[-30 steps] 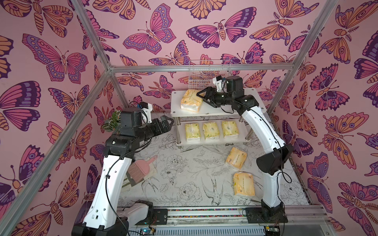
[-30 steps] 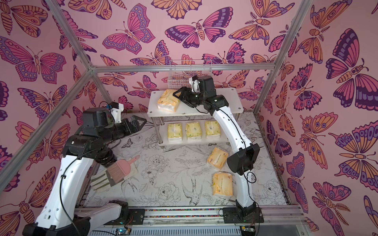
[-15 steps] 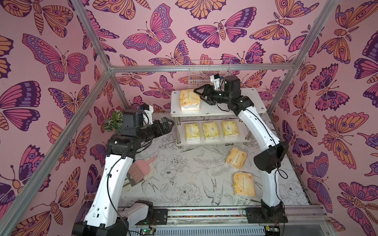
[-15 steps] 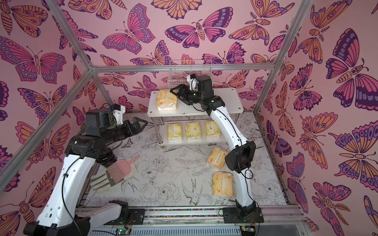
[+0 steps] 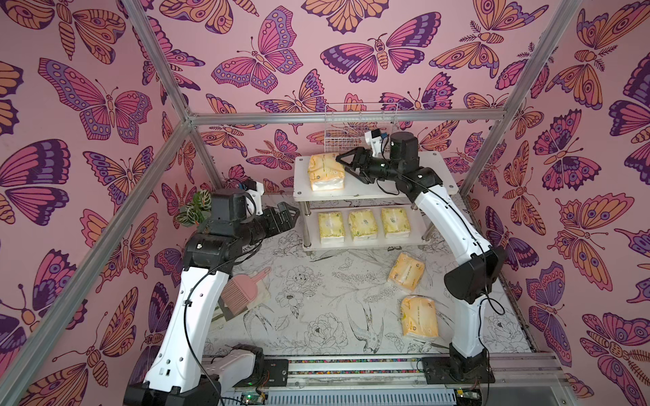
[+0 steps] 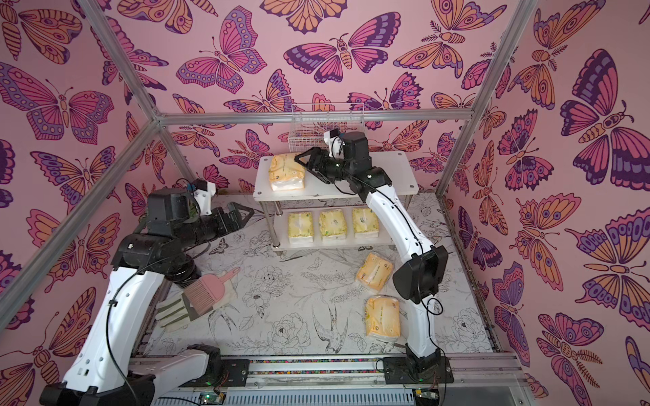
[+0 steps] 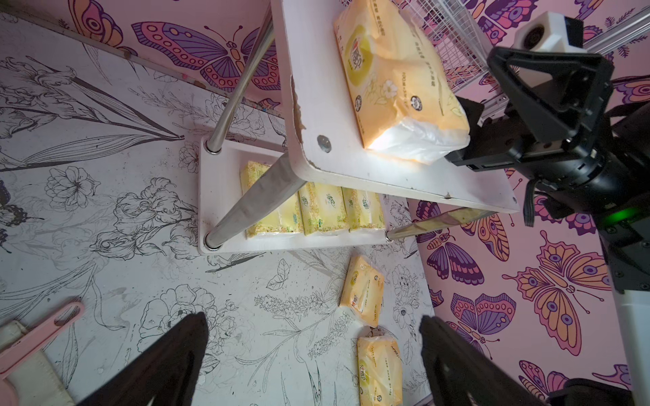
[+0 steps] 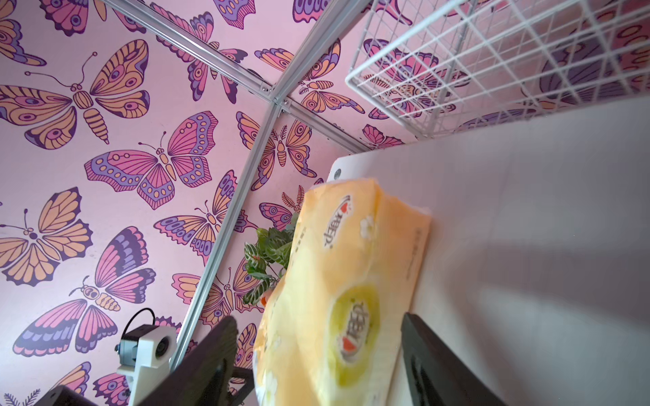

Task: Place the tissue boxes on the shelf by color
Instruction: Place a box of tissues on the shelf, then move the box of tissues to the center of the board.

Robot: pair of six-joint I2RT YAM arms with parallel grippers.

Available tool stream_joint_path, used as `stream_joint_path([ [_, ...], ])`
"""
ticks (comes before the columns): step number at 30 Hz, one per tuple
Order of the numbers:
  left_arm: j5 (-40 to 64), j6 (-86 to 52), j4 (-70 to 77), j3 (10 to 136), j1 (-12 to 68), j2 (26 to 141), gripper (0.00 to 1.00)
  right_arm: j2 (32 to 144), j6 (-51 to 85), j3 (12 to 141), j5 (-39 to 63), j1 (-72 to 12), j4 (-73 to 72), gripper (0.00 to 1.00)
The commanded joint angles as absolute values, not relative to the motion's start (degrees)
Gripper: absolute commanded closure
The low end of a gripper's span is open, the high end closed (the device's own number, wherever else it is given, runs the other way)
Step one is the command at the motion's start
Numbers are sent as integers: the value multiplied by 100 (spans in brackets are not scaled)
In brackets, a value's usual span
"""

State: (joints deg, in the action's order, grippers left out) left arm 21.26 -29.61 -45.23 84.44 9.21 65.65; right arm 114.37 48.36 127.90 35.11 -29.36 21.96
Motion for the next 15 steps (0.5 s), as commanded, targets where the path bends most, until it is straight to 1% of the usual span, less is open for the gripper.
stream_joint_path([
  [1,2281,-2927,-4381,8257,879,6356,0,10455,4454,12384,3423,-2807,2244,22],
  [5,2333,-2907,-4310,8061,940,6148,0,9427,4409,11150,3390,-2618,2002,21],
  [9,2286,-2949,-4232,7801,1176,5928,0,8335,4286,9957,3230,-2446,1977,20],
  [12,2025,-2972,-4218,7555,1583,5774,0,7564,4223,8954,3090,-2271,2028,19],
  [15,1573,-3014,-4158,7243,2156,5607,0,6876,4109,8058,2981,-2031,2299,17],
])
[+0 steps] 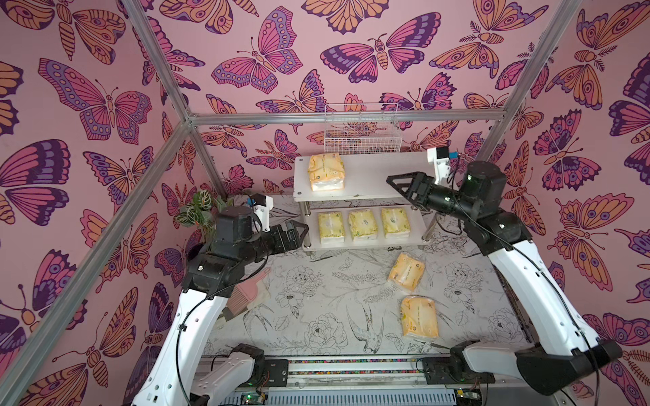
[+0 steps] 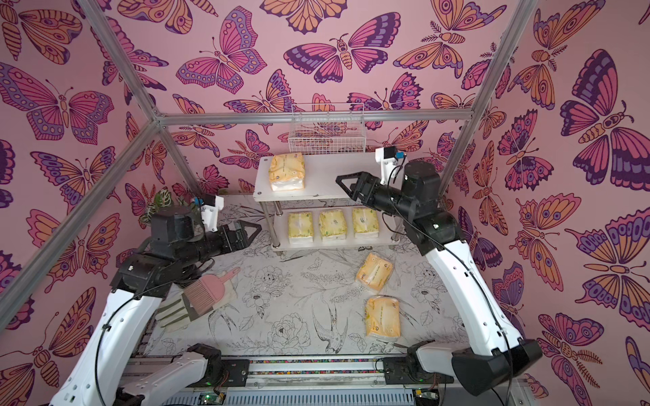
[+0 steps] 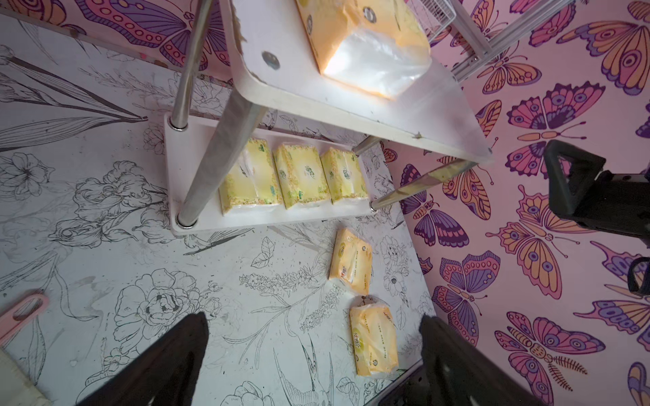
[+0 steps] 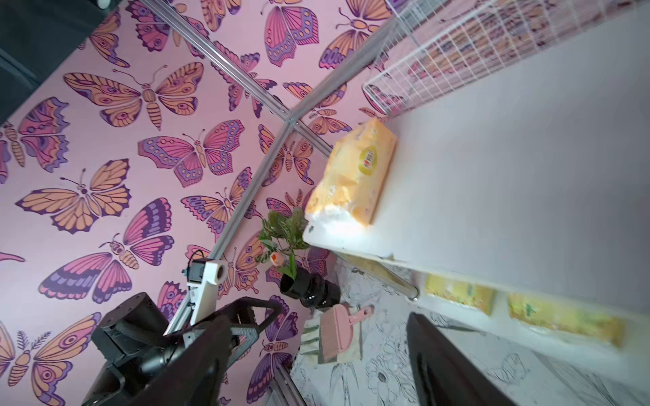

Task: Place the tissue boxes on the shelf by color
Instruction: Move the box of tissues to the center of the board.

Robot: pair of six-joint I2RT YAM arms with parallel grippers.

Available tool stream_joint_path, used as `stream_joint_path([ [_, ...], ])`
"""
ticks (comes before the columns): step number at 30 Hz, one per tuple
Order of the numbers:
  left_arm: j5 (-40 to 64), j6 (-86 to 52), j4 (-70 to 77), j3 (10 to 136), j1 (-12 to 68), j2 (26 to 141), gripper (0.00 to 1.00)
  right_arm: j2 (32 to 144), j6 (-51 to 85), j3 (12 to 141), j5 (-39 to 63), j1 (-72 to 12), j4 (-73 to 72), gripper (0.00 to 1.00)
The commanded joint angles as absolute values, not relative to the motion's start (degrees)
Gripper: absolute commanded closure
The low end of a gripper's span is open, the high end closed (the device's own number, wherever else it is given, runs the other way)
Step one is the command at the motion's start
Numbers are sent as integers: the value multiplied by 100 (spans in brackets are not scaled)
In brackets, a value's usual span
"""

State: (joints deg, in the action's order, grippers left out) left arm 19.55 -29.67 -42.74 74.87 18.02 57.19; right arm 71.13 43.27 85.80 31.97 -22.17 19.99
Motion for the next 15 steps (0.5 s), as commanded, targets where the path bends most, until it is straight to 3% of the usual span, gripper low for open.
stream_joint_path([
  [1,1379,-3068,-4128,7089,2367,5551,0,6653,4025,7779,2913,-1935,2472,16],
  [9,343,-3711,-3434,5620,3733,5268,0,5164,3332,5555,2089,-1035,4111,10],
  [15,-14,-4091,-3108,5033,4478,5467,0,4565,3621,4372,896,-887,4996,5],
])
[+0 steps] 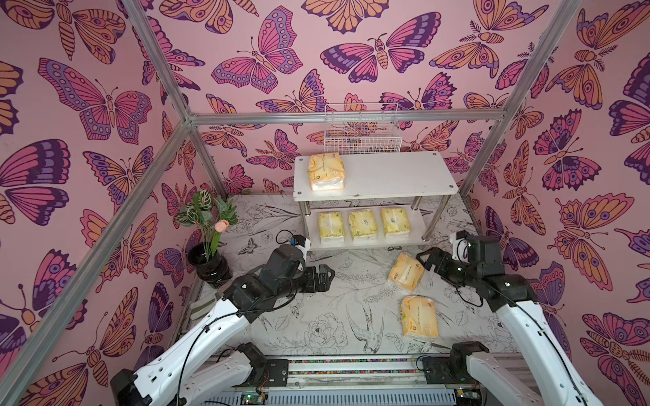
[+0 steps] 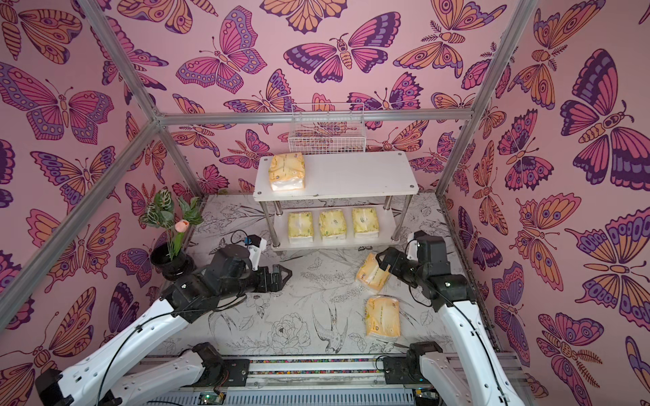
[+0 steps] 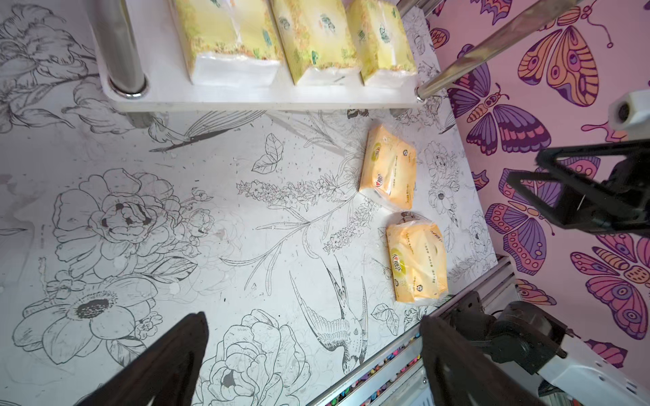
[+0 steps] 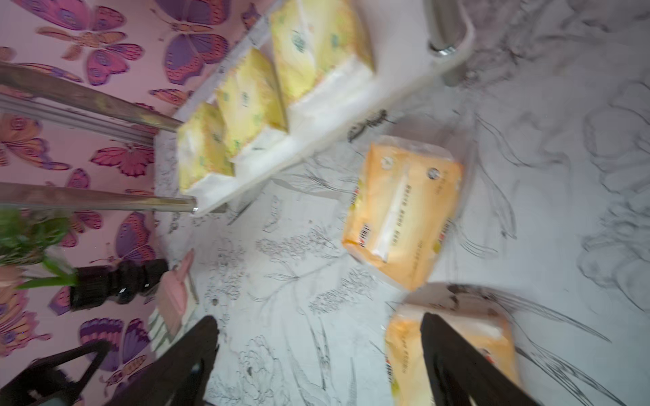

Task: Place the tissue boxes on the shelf by color
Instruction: Move the box of tissues to the center of the board.

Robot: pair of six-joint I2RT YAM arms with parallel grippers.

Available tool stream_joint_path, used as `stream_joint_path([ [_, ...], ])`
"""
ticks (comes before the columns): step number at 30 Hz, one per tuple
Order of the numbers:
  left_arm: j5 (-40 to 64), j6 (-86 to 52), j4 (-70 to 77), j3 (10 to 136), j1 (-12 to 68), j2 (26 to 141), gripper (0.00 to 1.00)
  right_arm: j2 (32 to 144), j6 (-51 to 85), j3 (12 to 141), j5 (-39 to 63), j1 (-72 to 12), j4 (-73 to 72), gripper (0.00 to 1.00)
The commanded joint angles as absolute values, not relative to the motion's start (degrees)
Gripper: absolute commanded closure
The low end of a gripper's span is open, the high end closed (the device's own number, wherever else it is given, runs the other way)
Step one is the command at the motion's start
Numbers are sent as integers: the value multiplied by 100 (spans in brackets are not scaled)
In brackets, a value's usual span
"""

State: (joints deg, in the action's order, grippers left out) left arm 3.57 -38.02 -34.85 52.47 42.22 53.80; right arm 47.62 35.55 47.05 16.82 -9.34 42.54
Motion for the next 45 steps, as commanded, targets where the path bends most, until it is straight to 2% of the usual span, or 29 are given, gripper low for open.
stream_joint_path([
  [1,-88,-4139,-3008,4943,4614,5533,0,4488,3740,4164,849,-879,5017,5],
  [8,-304,-4354,-2577,4594,5282,5976,0,4124,4251,3102,707,-879,5008,4],
  [15,-193,-4503,-2178,4321,5439,6152,0,4166,4368,2567,1113,-883,4693,3],
  [23,-140,-4535,-2038,4236,5438,6232,0,4383,4635,2012,2440,-918,3486,3],
  [26,-132,-4569,-1976,4173,5434,6234,0,4396,4963,1902,2647,-1084,3099,3],
  [32,-88,-4682,-1798,4013,5440,6275,0,4697,5861,1896,2275,-2157,2089,3],
  [40,-97,-4895,-1362,3730,5422,6397,0,6665,6263,2662,1589,-3745,515,4],
  [45,18,-5018,-987,3567,5136,6519,0,7525,6102,3326,1442,-4157,264,4],
])
